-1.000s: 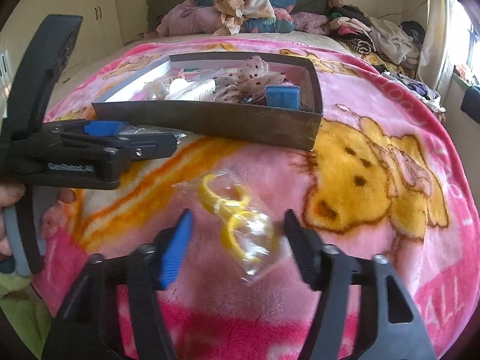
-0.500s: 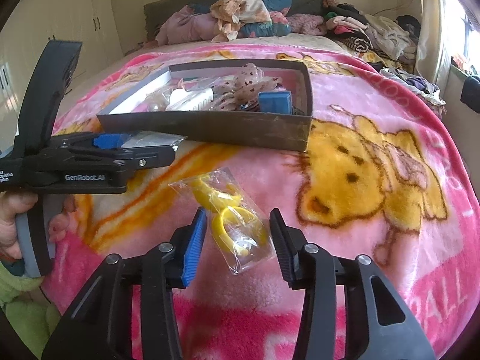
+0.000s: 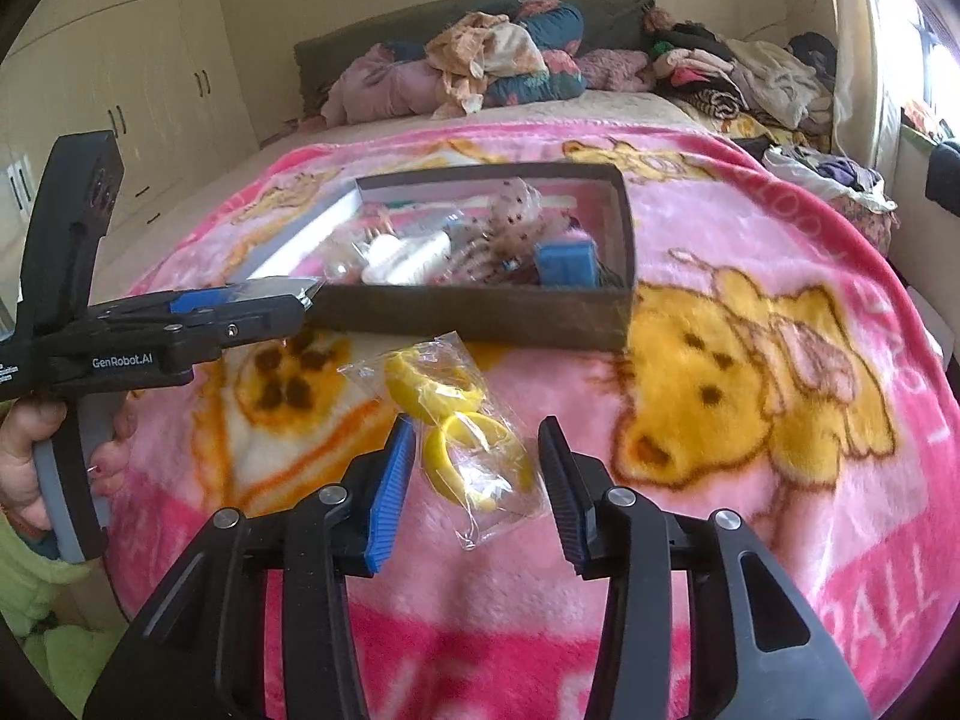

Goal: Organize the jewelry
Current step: 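Grasp the clear plastic packet with the left tool while the right tool grasps the yellow rings bag, then carry the clear packet and yellow rings bag into the grey box with both tools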

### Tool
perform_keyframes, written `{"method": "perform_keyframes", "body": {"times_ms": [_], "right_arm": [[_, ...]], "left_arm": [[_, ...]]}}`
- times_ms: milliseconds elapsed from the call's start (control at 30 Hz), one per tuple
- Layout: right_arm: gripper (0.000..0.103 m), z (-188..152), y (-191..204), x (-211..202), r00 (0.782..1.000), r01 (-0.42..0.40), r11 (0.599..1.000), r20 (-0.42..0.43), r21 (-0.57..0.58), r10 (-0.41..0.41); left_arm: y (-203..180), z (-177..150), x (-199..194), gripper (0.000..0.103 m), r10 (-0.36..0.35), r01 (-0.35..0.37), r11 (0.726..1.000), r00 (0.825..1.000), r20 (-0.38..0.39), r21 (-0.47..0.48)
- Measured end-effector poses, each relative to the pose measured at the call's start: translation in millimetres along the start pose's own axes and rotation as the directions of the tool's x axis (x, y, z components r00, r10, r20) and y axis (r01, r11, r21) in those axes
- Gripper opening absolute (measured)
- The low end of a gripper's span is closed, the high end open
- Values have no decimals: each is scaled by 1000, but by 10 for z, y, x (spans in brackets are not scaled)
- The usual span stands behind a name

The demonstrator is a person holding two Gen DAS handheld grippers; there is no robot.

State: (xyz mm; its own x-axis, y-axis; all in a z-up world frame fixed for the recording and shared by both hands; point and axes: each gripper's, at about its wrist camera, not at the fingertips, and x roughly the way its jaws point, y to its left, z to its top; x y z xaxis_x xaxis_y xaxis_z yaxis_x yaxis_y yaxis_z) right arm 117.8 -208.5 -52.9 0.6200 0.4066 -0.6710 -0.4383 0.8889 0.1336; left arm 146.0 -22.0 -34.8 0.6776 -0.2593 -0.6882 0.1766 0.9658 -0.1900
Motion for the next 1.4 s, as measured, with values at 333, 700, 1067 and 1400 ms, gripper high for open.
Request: {"method": "perform_keyframes", "body": {"times_ms": [333, 700, 1067, 1400], "right_arm": [[41, 300, 194, 180, 1000, -11, 999, 13, -39, 11], [41, 582, 211, 389, 1000, 10, 999, 13, -46, -10], [41, 809, 169, 673, 999, 44, 998, 1, -49, -44], [41, 916, 73, 921, 995, 100, 994, -24, -37, -101]], "left_arm": [[262, 124, -25, 77, 31, -30, 999, 999, 32, -35], [483, 272, 56, 77, 46, -43, 997, 997, 56, -60], [635, 410, 214, 77, 64, -61, 996, 997, 52, -67], [715, 563, 387, 77, 64, -61, 995, 997, 35, -81]]}}
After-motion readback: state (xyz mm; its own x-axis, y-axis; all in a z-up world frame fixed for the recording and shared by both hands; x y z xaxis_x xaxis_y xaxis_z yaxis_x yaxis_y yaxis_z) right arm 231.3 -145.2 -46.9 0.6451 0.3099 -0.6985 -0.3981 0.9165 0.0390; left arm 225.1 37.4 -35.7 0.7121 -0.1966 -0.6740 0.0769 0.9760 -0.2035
